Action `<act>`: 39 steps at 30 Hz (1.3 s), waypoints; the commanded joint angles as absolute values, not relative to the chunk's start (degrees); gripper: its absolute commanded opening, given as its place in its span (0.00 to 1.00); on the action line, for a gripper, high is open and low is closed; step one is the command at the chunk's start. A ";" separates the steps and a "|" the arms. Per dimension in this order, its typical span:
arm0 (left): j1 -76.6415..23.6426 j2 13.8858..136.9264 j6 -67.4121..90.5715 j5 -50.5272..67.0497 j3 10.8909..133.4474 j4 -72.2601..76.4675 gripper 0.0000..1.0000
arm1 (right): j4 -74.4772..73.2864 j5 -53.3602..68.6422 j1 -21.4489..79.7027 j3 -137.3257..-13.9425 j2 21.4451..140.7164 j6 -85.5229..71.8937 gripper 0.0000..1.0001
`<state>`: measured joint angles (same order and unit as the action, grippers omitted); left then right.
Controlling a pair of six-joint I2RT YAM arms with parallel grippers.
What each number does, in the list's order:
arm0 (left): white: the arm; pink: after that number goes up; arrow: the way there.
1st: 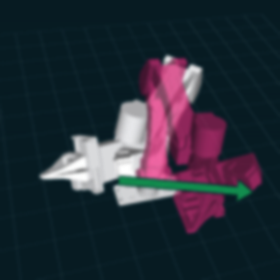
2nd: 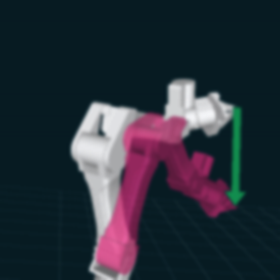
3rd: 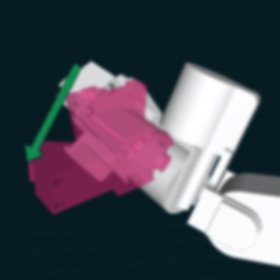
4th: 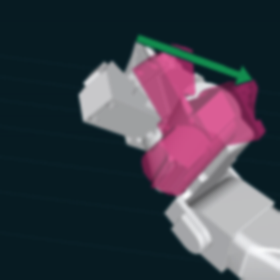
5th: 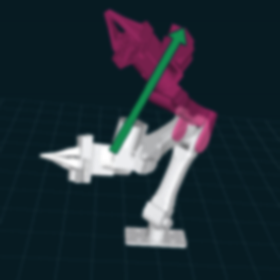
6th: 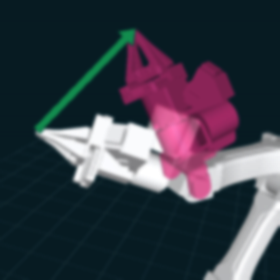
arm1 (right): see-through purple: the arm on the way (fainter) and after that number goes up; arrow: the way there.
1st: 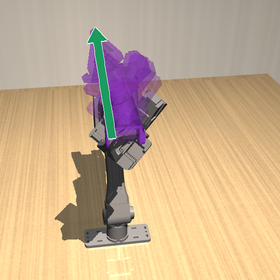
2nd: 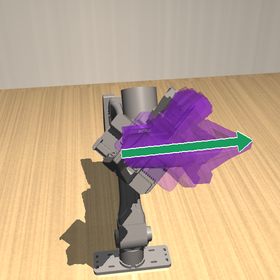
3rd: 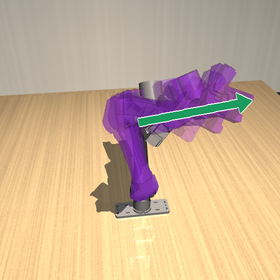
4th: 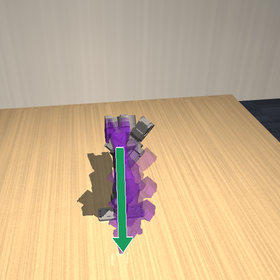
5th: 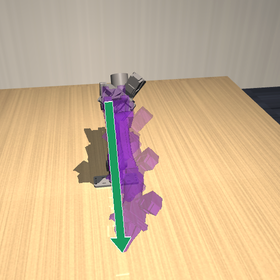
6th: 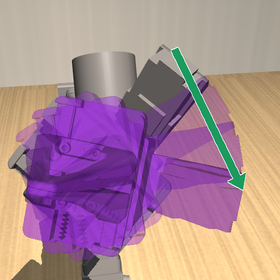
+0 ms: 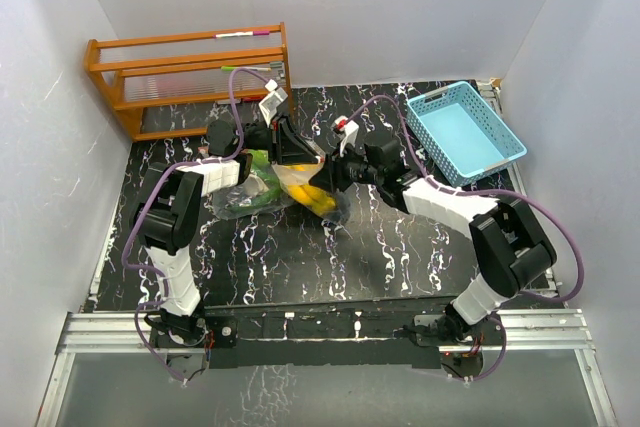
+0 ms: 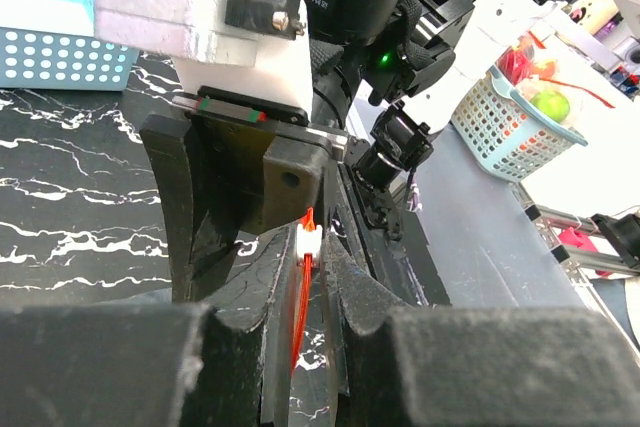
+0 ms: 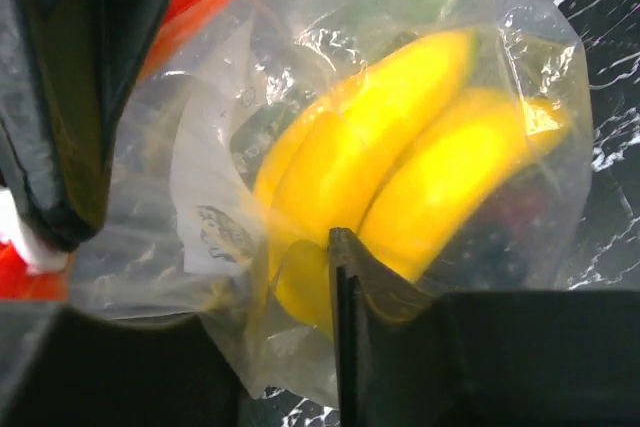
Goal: Open the zip-top bag and remove the fake food
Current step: Unzip the zipper food storage bag at the center of the board.
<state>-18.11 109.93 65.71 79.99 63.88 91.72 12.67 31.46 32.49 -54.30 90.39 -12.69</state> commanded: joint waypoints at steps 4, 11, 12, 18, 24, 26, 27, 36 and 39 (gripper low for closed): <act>-17.75 107.33 66.21 78.89 65.41 102.05 0.00 | 20.64 25.63 32.32 -54.13 88.55 -14.69 0.08; -17.29 108.35 65.98 79.27 65.04 102.11 0.00 | 26.28 32.77 26.05 -48.11 81.96 -21.13 0.08; -17.05 108.48 66.04 79.28 65.04 102.20 0.00 | 27.07 33.99 24.68 -47.01 80.93 -21.82 0.08; -16.16 109.06 66.04 79.28 65.60 101.89 0.00 | 28.74 40.72 18.73 -44.09 76.82 -24.68 0.08; -16.02 110.46 66.30 78.23 65.92 101.86 0.00 | 29.23 44.19 17.32 -43.88 75.33 -25.39 0.08; -16.00 110.92 66.65 77.47 66.06 102.26 0.00 | 28.46 46.81 17.36 -44.87 75.93 -24.58 0.08; -16.01 111.06 66.95 77.06 66.16 102.49 0.00 | 27.08 48.28 17.44 -45.74 76.46 -23.76 0.08; -18.36 112.62 61.85 72.80 65.57 97.25 0.00 | 24.81 43.00 18.11 -48.77 76.91 -23.93 0.59; -19.76 112.23 55.53 70.78 64.18 91.00 0.00 | 27.17 42.14 18.11 -47.89 77.53 -26.64 0.60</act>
